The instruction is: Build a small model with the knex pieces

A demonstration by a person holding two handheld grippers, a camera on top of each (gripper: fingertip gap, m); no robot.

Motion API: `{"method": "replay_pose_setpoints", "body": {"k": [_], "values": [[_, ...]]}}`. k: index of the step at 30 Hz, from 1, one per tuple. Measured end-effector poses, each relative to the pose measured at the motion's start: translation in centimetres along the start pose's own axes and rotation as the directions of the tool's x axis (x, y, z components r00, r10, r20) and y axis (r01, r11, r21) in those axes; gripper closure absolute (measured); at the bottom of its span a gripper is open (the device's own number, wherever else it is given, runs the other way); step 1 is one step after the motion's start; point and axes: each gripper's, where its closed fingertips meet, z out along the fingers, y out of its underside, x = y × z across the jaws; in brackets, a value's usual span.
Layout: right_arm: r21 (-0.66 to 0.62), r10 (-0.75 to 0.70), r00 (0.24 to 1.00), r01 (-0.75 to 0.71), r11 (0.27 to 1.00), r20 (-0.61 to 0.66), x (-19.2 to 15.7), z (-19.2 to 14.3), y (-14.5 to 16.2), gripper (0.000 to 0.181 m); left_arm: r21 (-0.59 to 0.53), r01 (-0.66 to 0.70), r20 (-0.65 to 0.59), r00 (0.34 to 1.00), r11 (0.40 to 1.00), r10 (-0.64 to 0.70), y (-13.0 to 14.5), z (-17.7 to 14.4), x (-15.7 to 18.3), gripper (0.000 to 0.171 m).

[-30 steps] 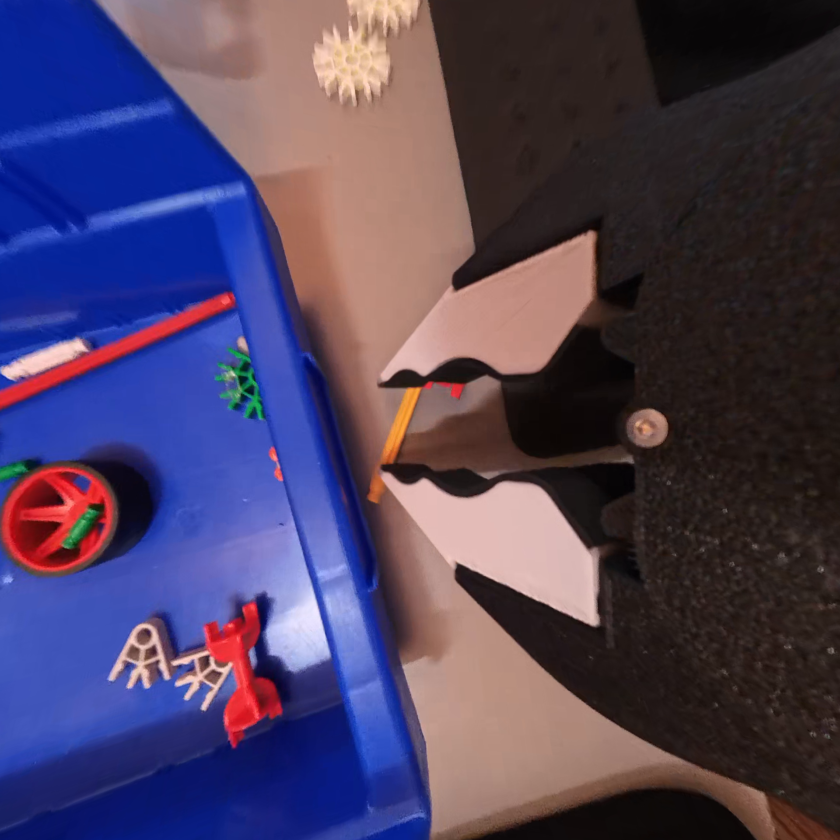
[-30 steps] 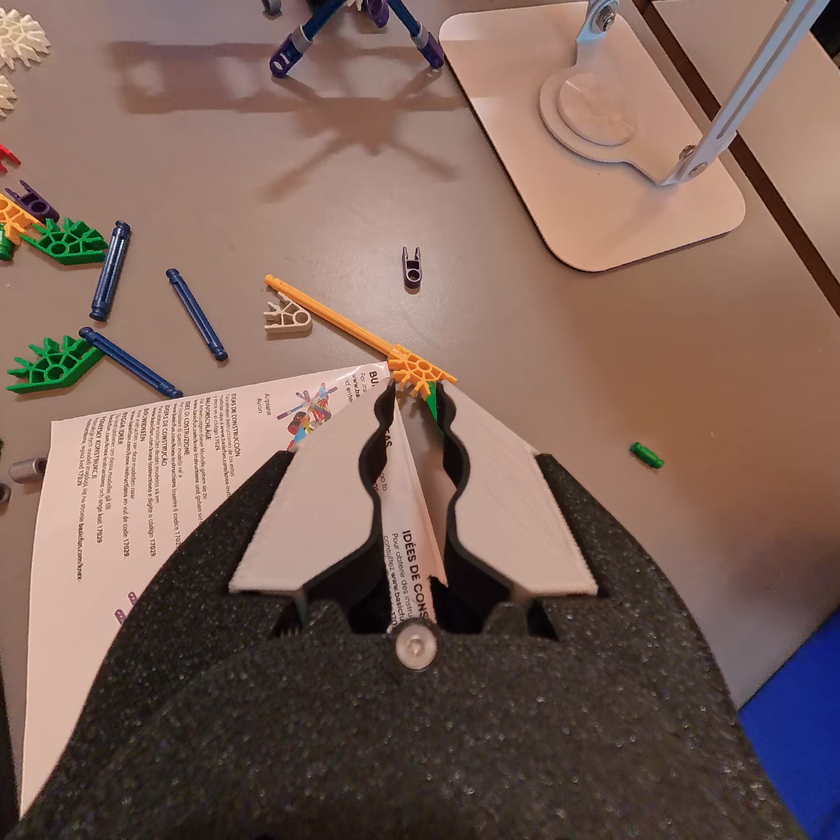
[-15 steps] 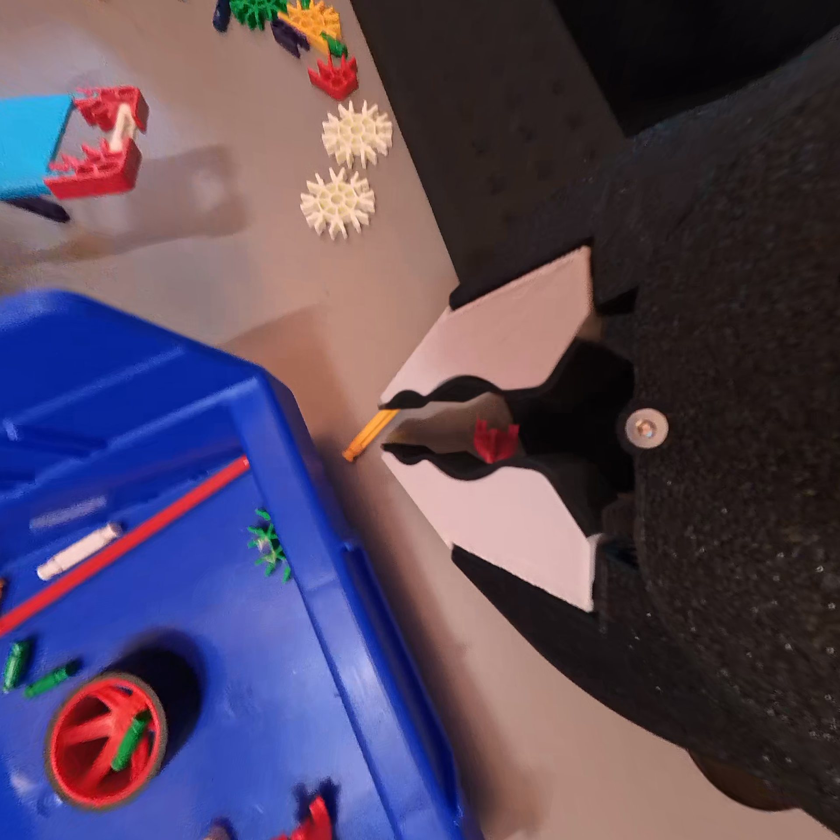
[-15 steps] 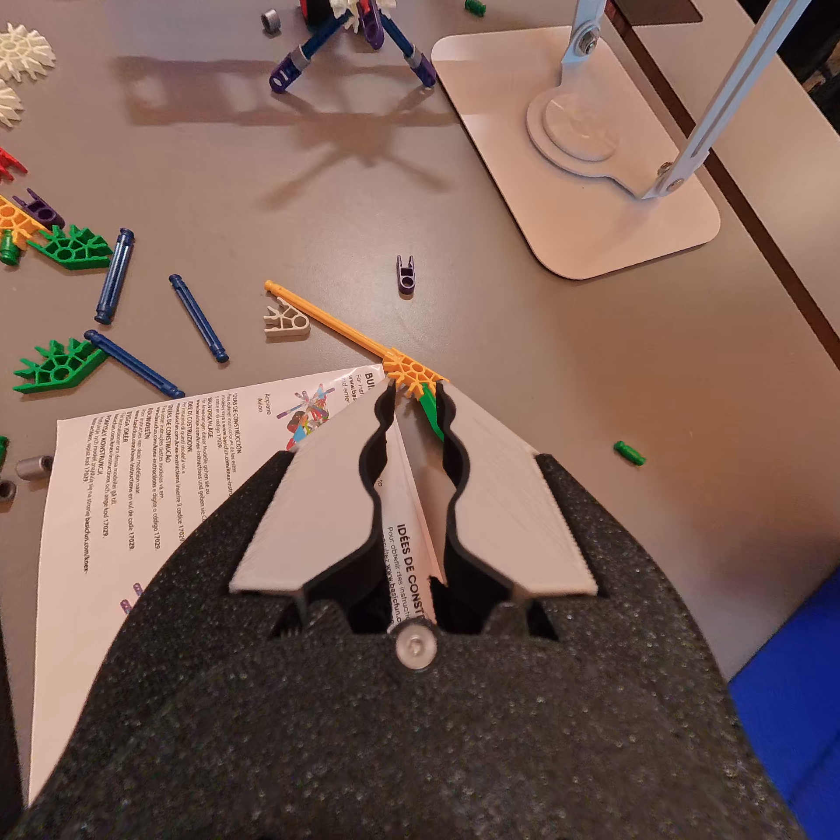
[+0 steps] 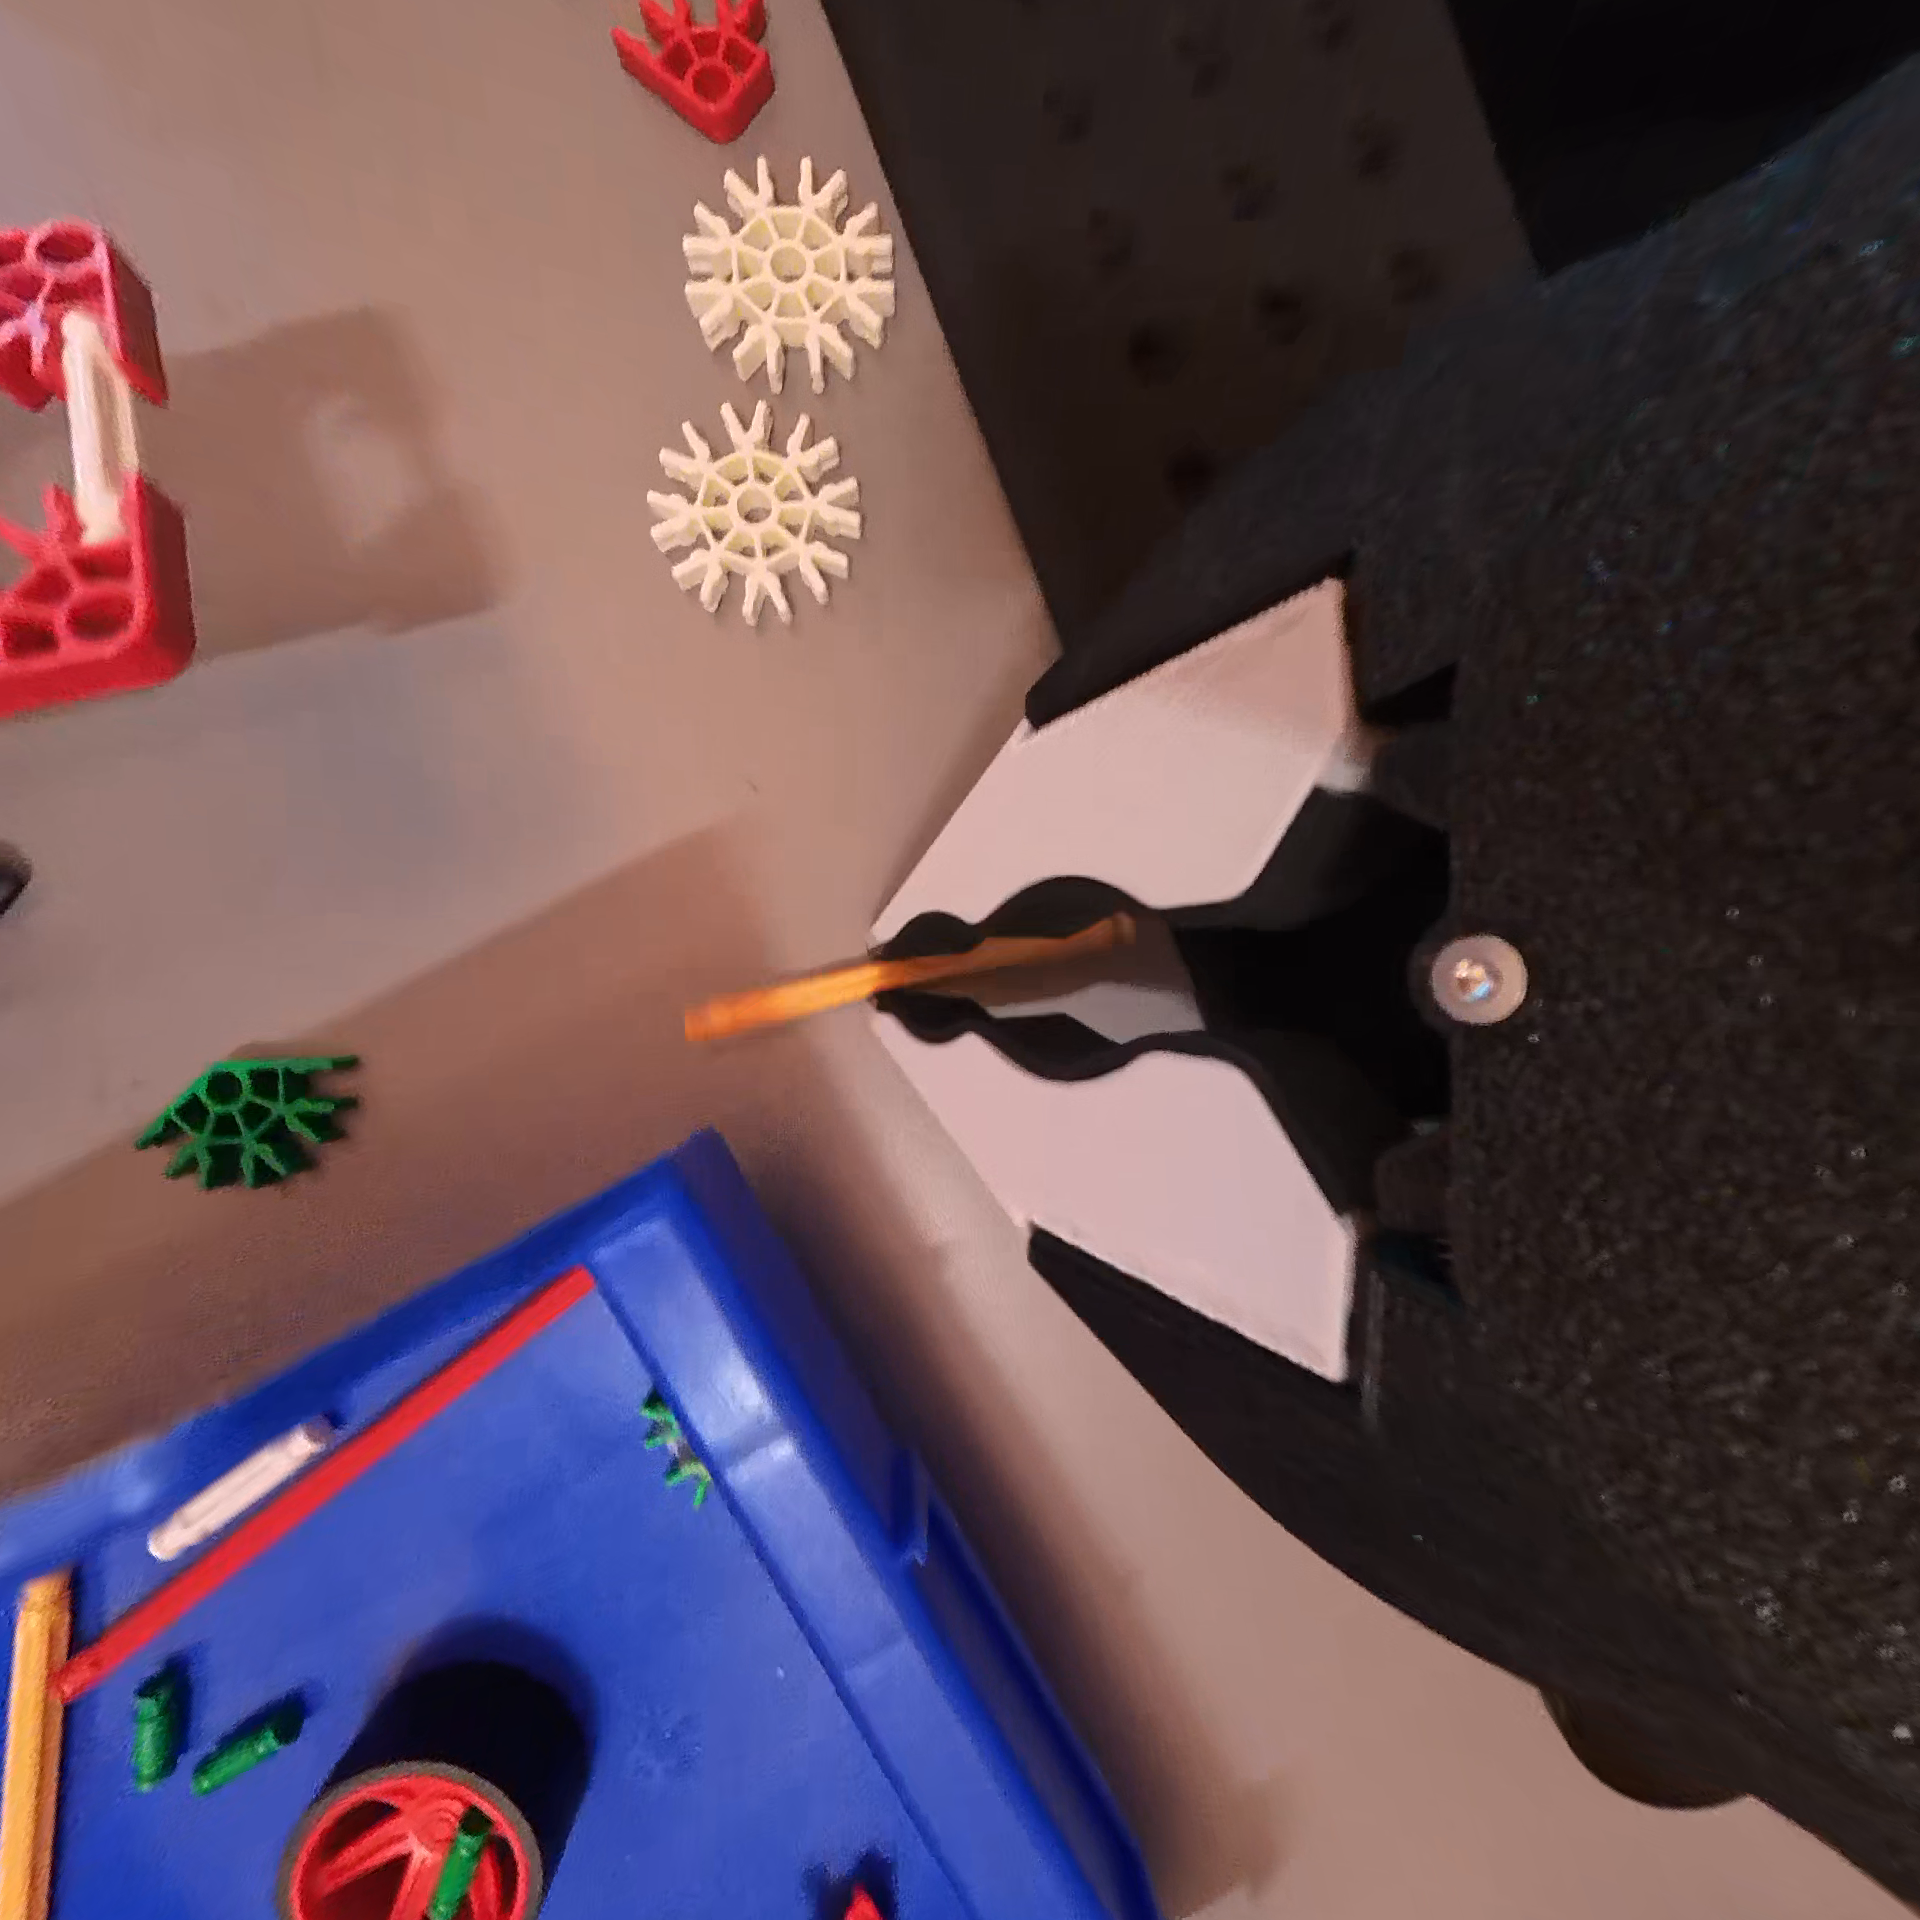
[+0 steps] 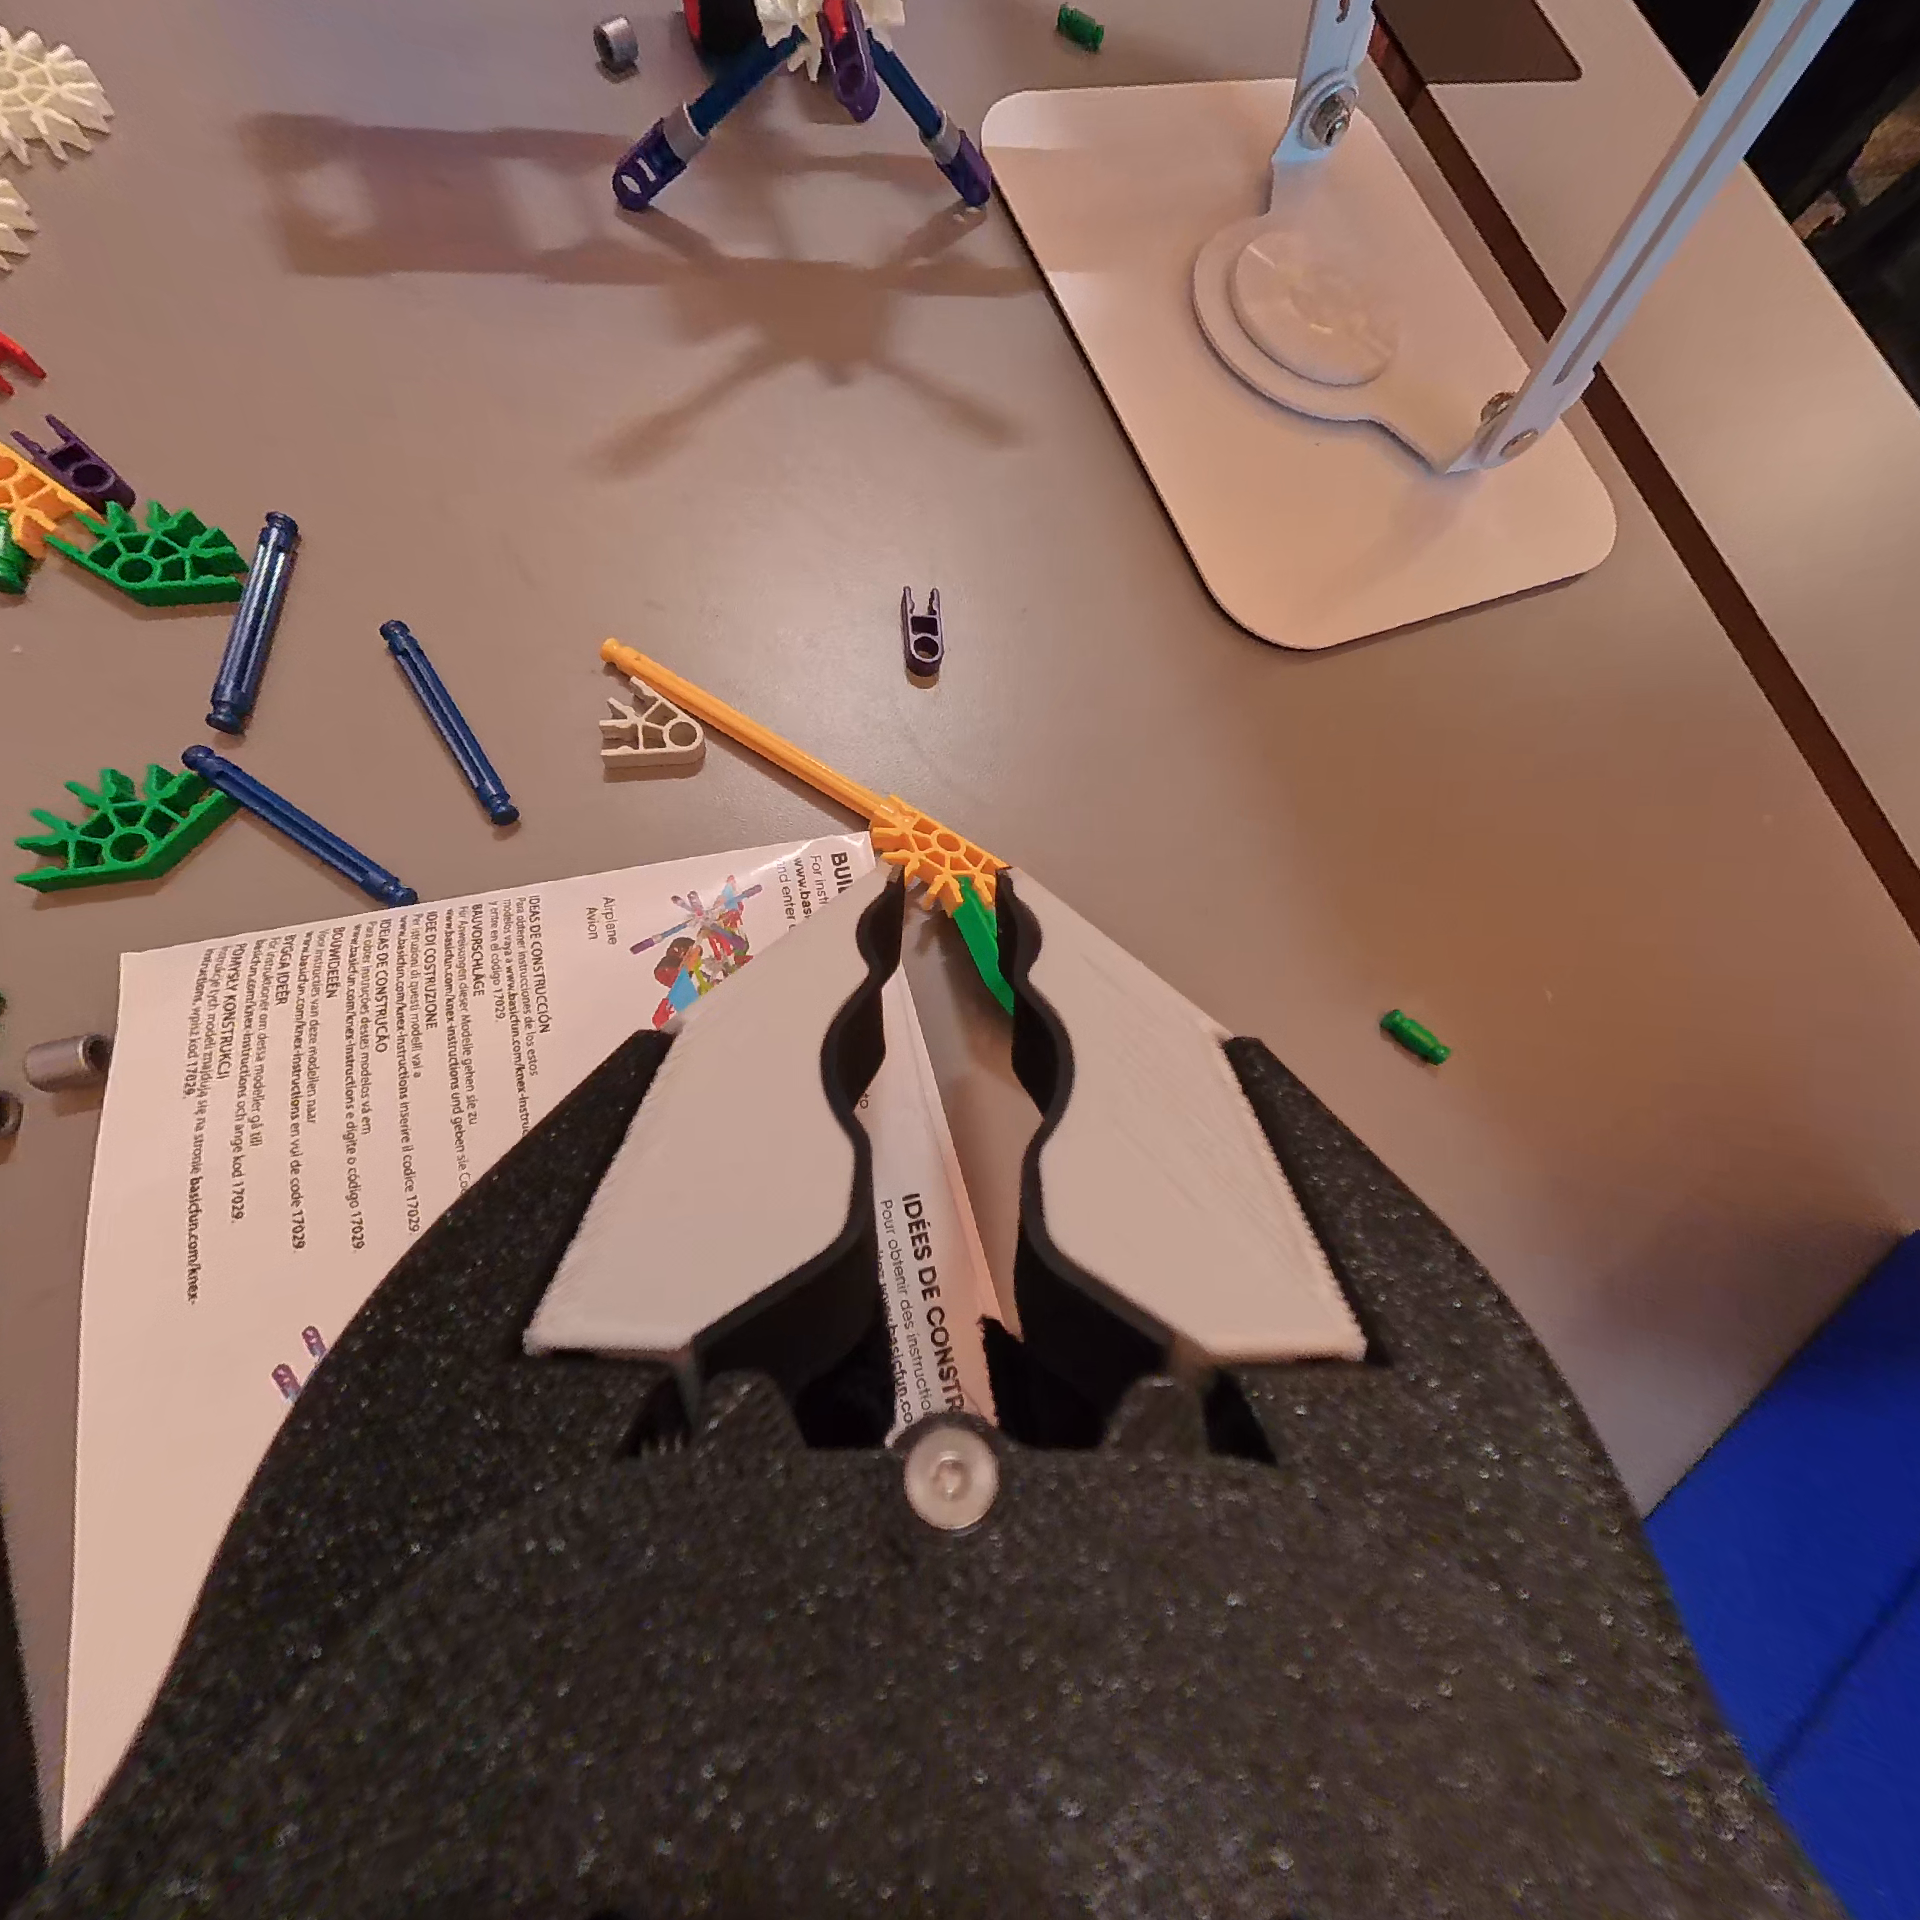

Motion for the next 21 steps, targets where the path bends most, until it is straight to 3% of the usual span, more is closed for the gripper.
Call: {"method": "replay_pose_setpoints", "body": {"k": [5,8,10,14,18,21], "values": [[0.023,0.024,0.999,-0.023,0.999,-0.027,0.9,-0.5,-0.1,0.164,0.059,-0.069,-0.031,0.997,0.996,0.071,-0.5,-0.3,2.1,0.167],[0.058,0.077,0.995,-0.074,0.996,-0.062,2.2,-1.1,-0.4,0.164,0.12,-0.141,-0.093,0.984,0.983,0.153,-1.7,-1.7,5.3,0.167],[0.063,0.104,0.992,-0.099,0.993,-0.078,2.9,-1.5,-0.3,0.164,0.197,-0.202,-0.17,0.957,0.959,0.237,-3.7,-2.9,9.1,0.167],[0.047,0.103,0.993,-0.1,0.994,-0.061,2.7,-1.5,0.1,0.164,0.306,-0.337,-0.214,0.887,0.891,0.409,-8.6,-3.3,15.4,0.167],[0.011,0.067,0.997,-0.067,0.998,-0.041,1.9,-1.0,0.7,0.164,0.389,-0.441,-0.197,0.818,0.809,0.541,-14.6,-2.0,19.9,0.167],[-0.006,0.065,0.997,-0.065,0.998,-0.048,2.1,-0.7,1.1,0.164,0.387,-0.533,-0.15,0.769,0.753,0.622,-18.5,1.1,22.2,0.167]]}}
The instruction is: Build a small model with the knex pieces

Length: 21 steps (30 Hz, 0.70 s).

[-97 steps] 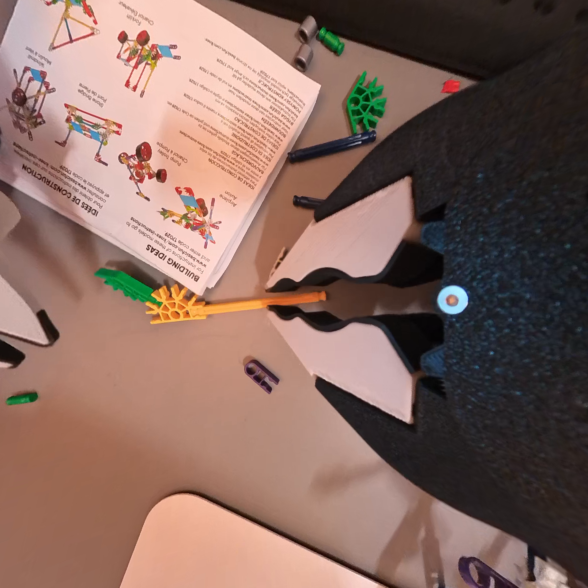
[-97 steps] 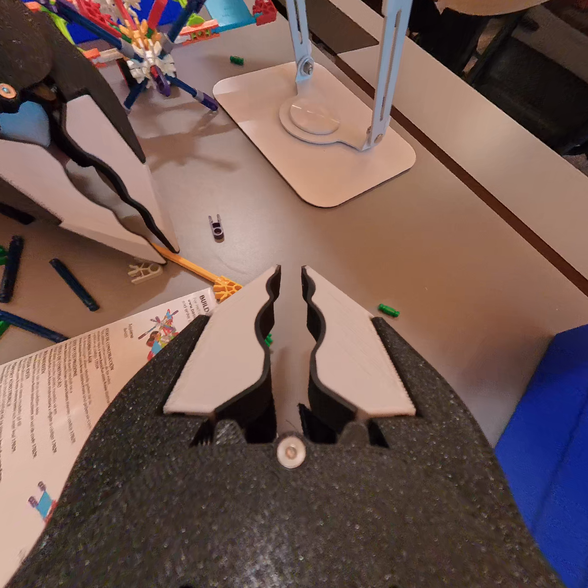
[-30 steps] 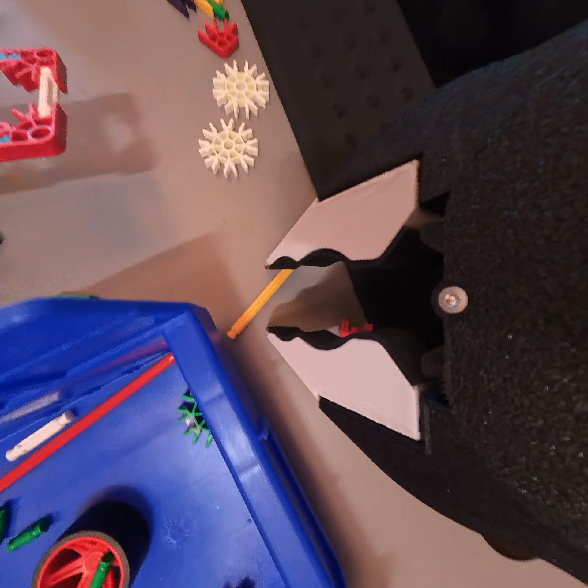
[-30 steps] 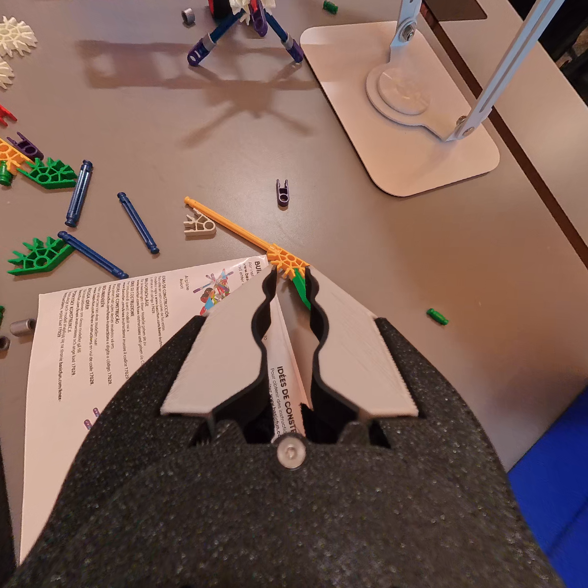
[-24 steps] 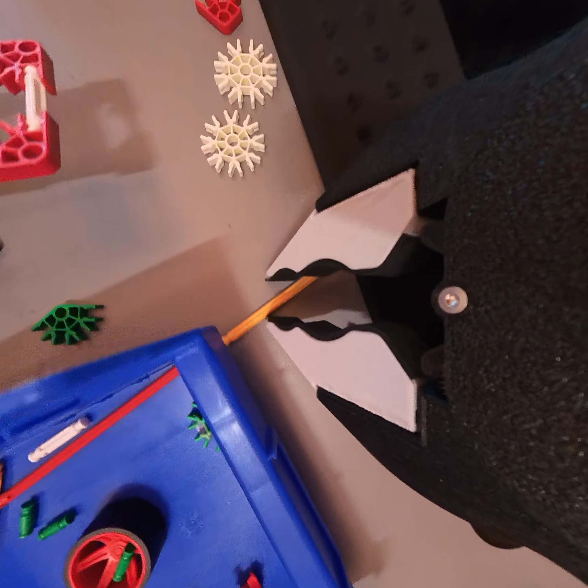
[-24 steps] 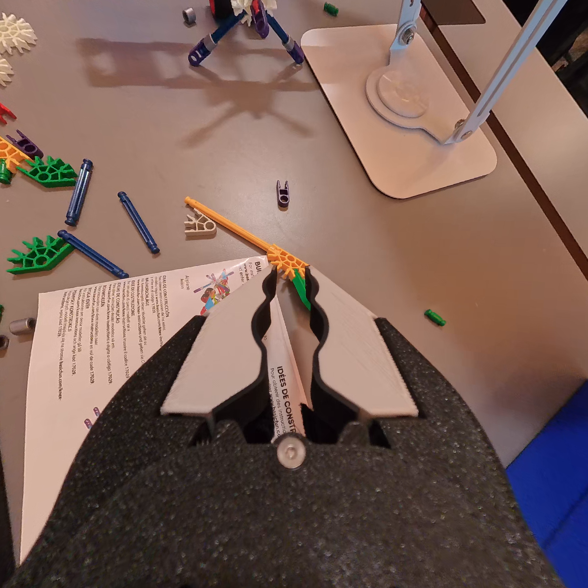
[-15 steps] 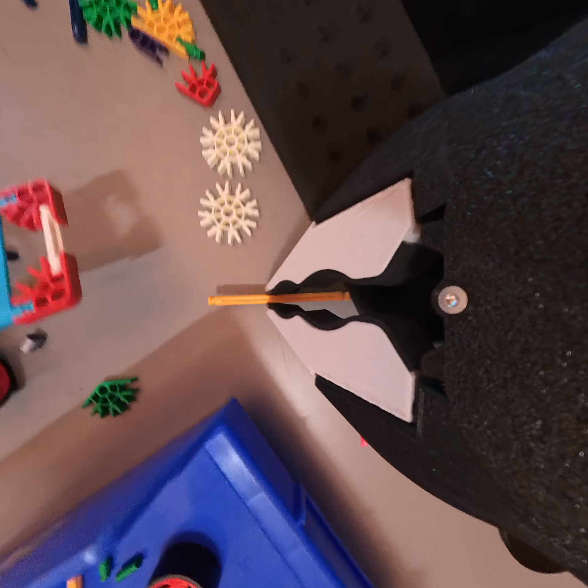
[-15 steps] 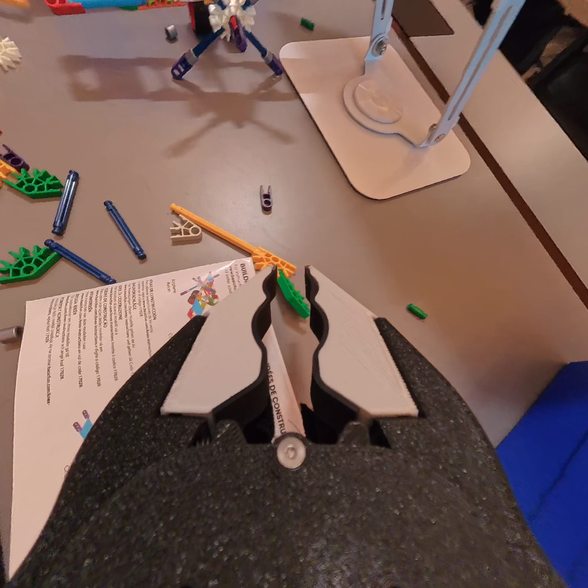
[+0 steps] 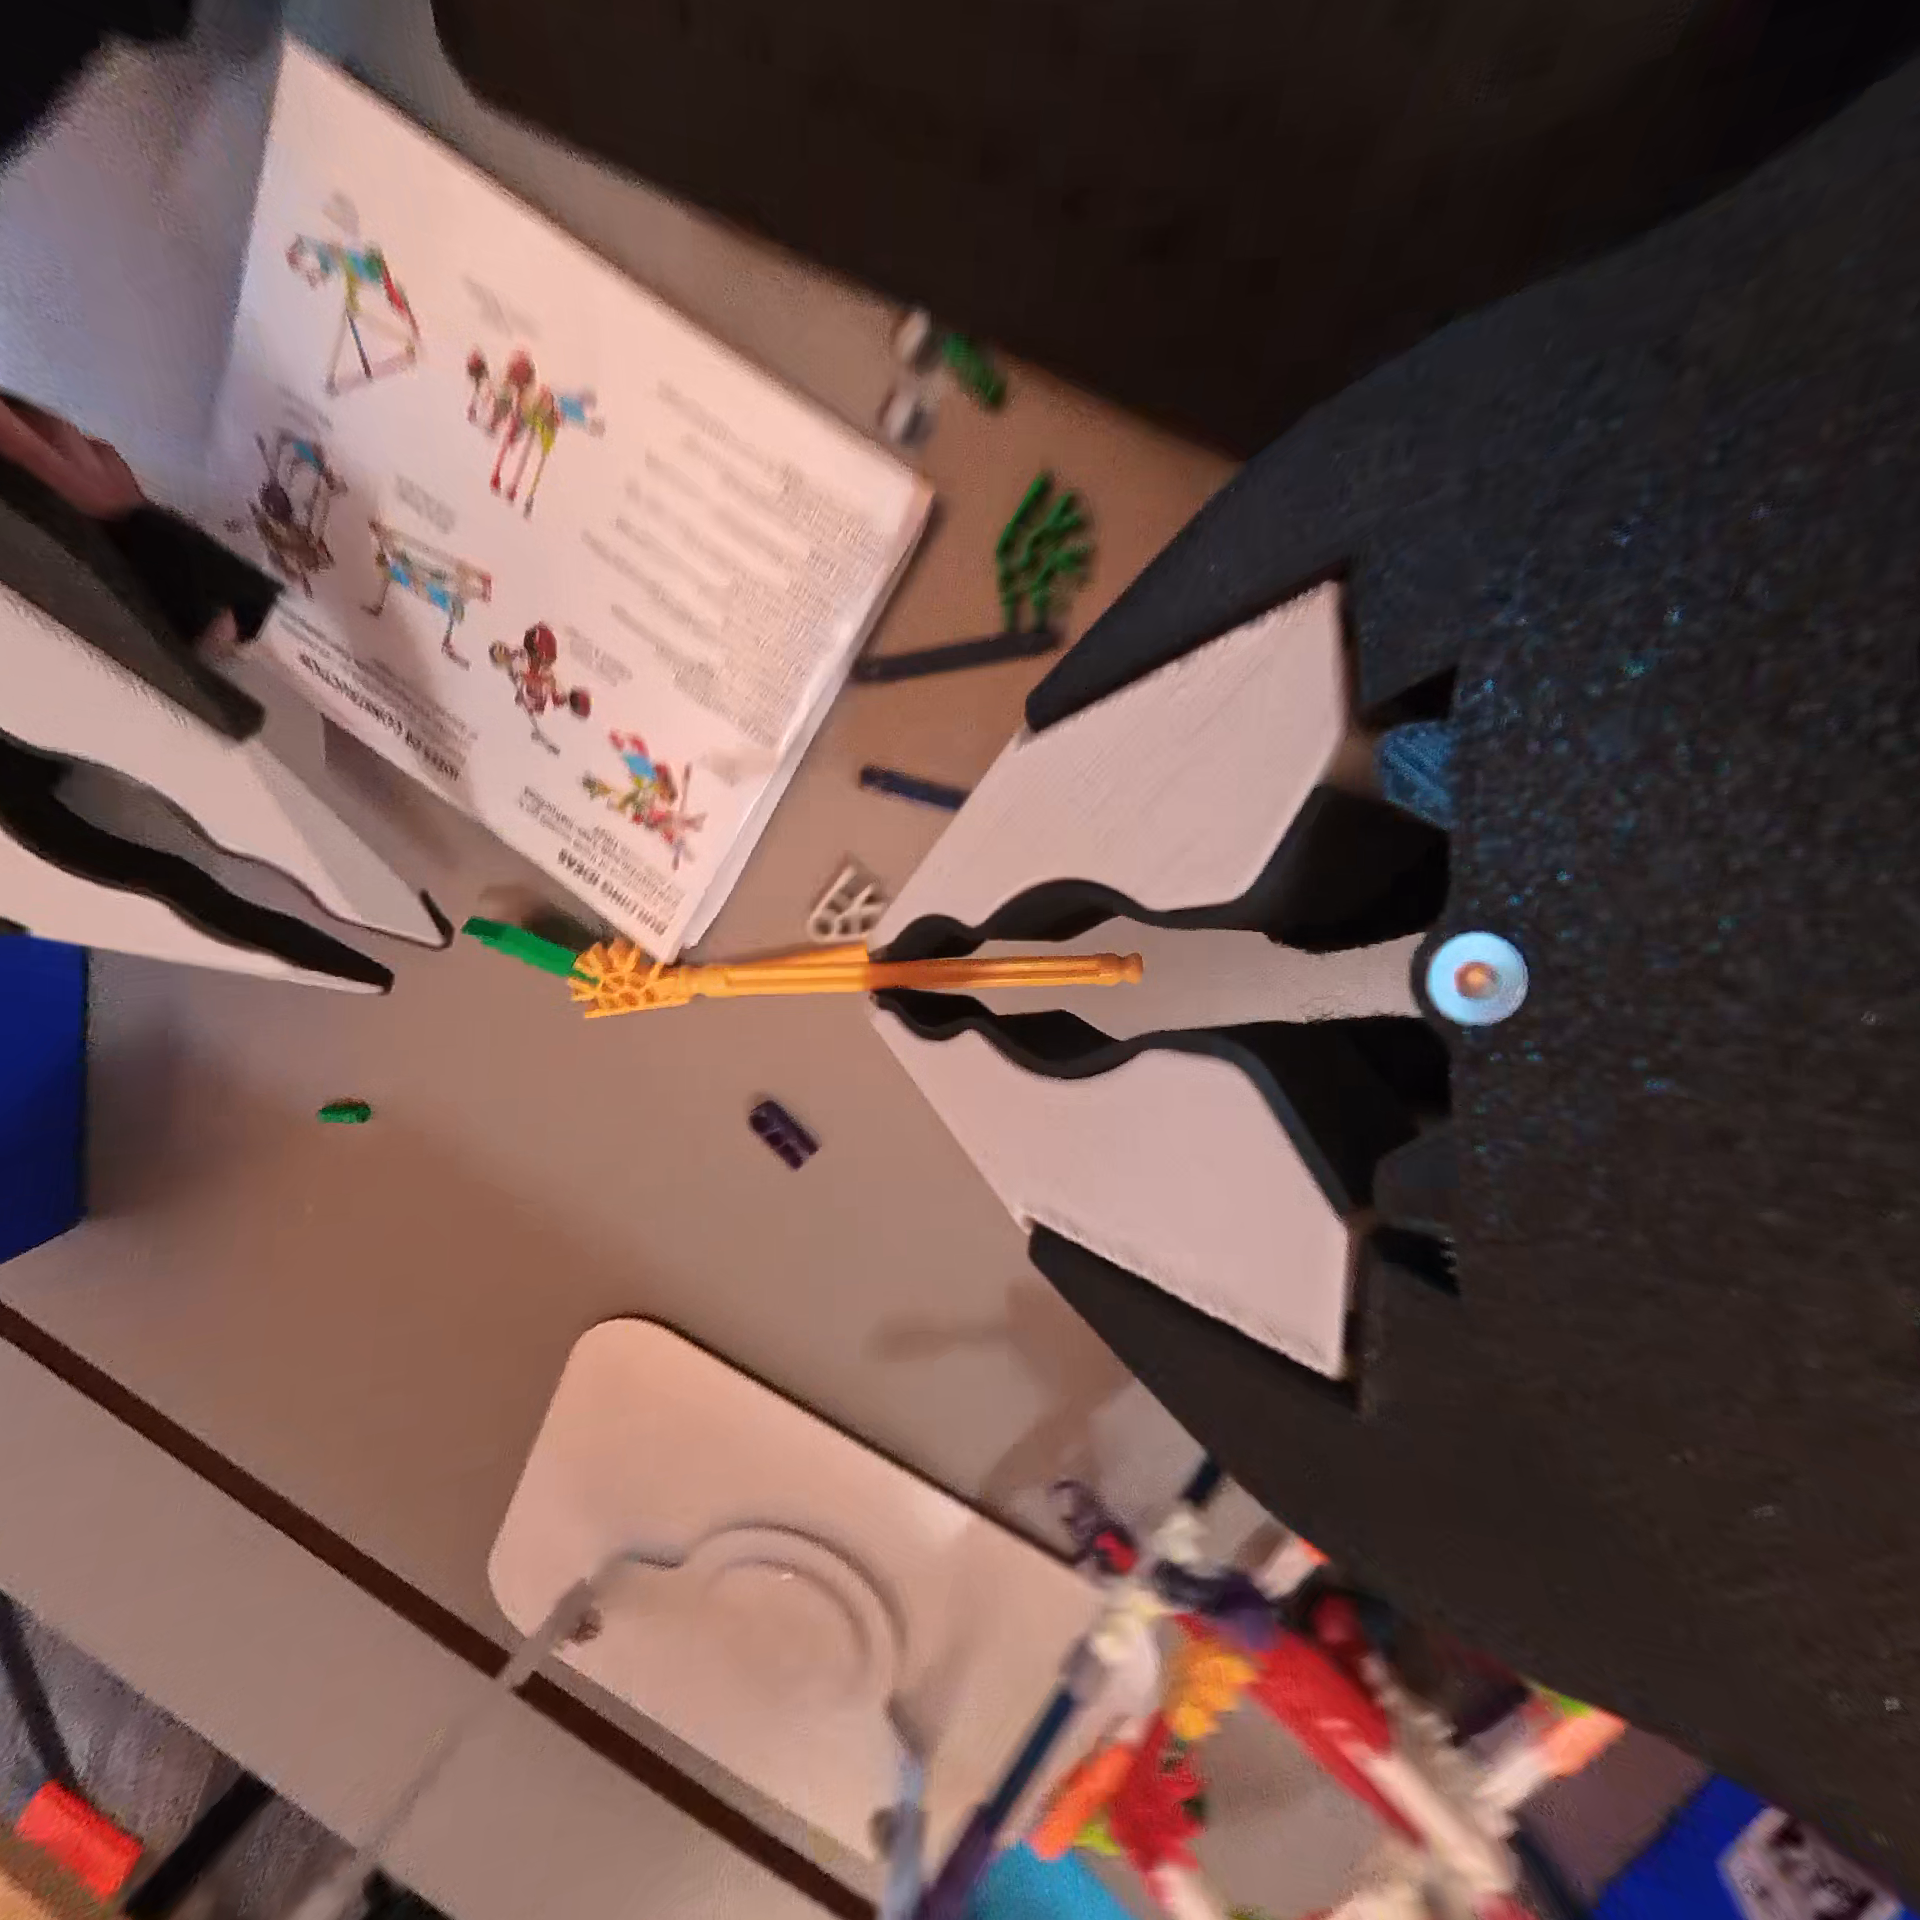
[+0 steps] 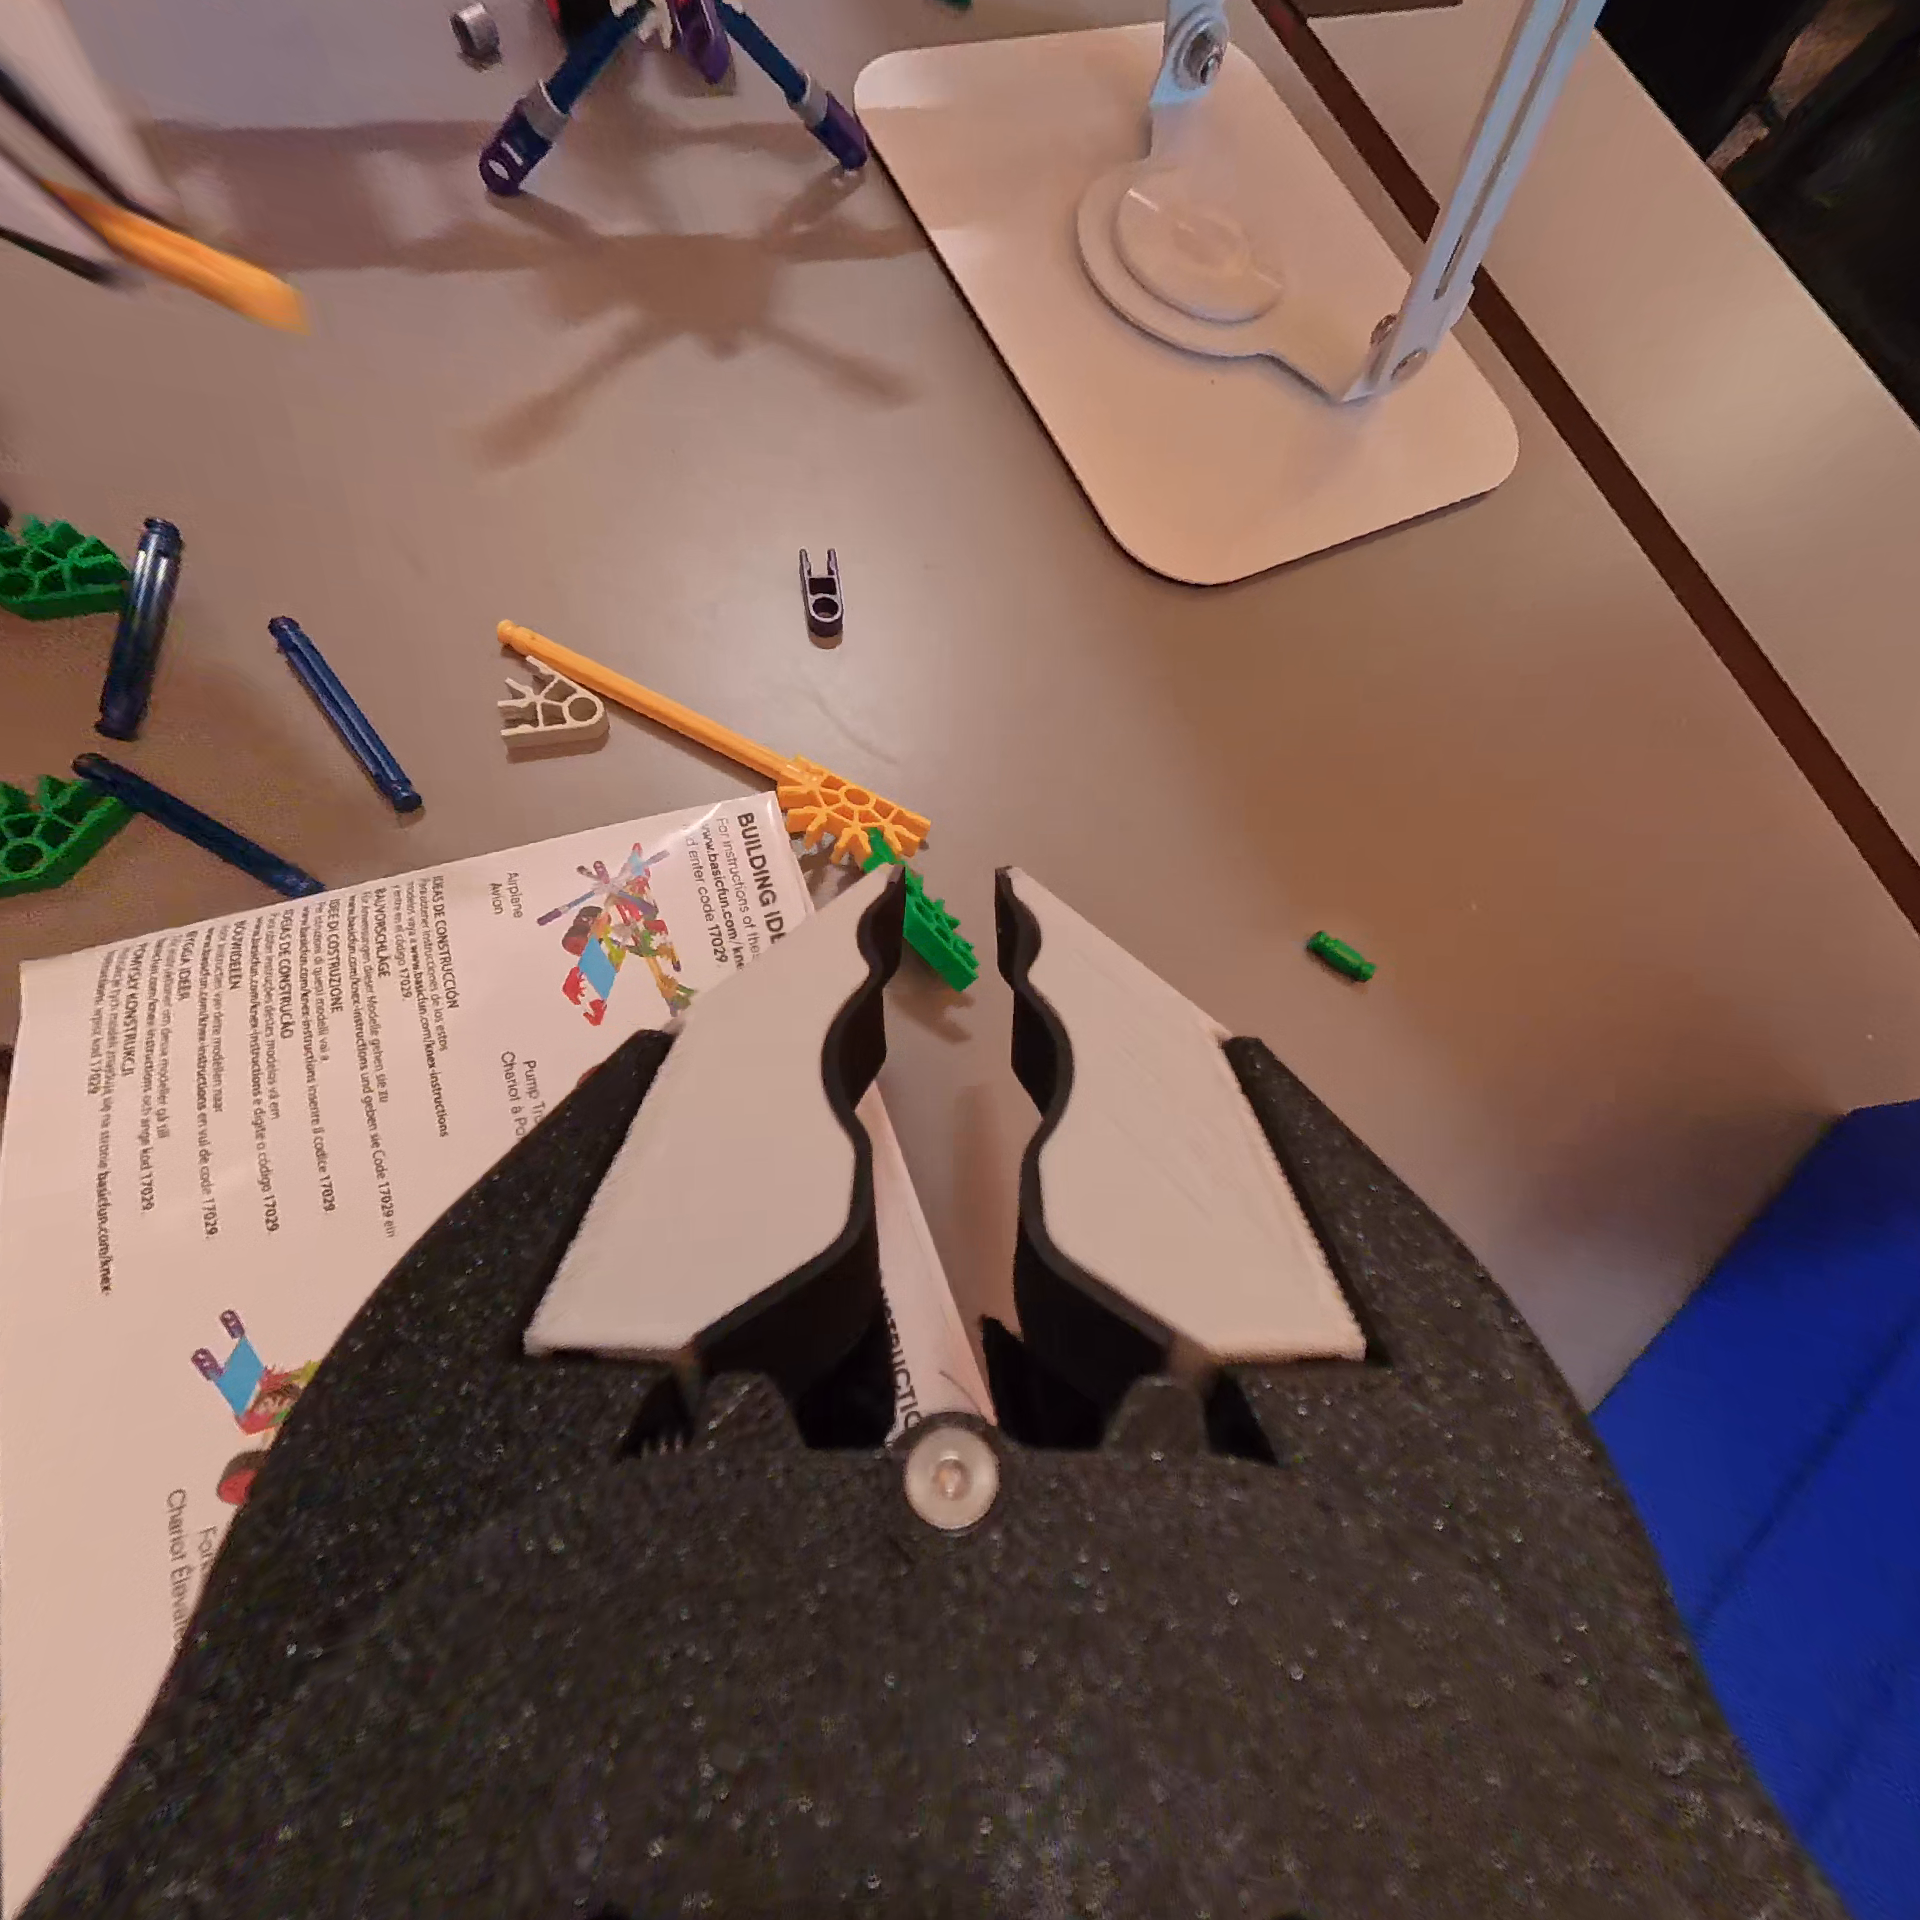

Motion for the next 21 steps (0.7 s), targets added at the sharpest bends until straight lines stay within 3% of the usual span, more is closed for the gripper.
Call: {"method": "replay_pose_setpoints", "body": {"k": [3,6,7,15,18,21], "values": [[-0.008,0.003,1.0,-0.003,1.0,-0.011,0.4,0.0,0.3,0.164,-0.007,0.002,-0.061,0.998,1.0,-0.003,-1.7,4.3,-0.7,0.167],[-0.013,-0.001,1.0,0.001,1.0,-0.014,0.4,0.1,0.3,0.164,-0.086,-0.013,-0.026,1.0,0.996,0.011,-1.0,7.6,-3.1,0.167],[-0.018,-0.007,1.0,0.007,1.0,-0.015,0.4,0.2,0.4,0.164,-0.085,0.011,-0.066,0.998,0.996,-0.017,-1.1,8.3,-3.0,0.167],[-0.048,-0.037,0.999,0.037,0.998,-0.007,-0.1,0.7,0.6,0.164,-0.154,0.054,-0.161,0.984,0.987,-0.079,-0.1,11.2,-2.1,0.167],[-0.044,-0.034,0.999,0.034,0.998,-0.01,0.0,0.6,0.6,0.164,-0.152,0.094,-0.193,0.973,0.984,-0.123,0.0,11.2,-1.6,0.166],[-0.033,-0.023,1.0,0.023,0.999,-0.019,0.3,0.4,0.5,0.164,-0.136,0.127,-0.182,0.972,0.982,-0.151,-0.2,10.5,-2.3,0.155]]}}
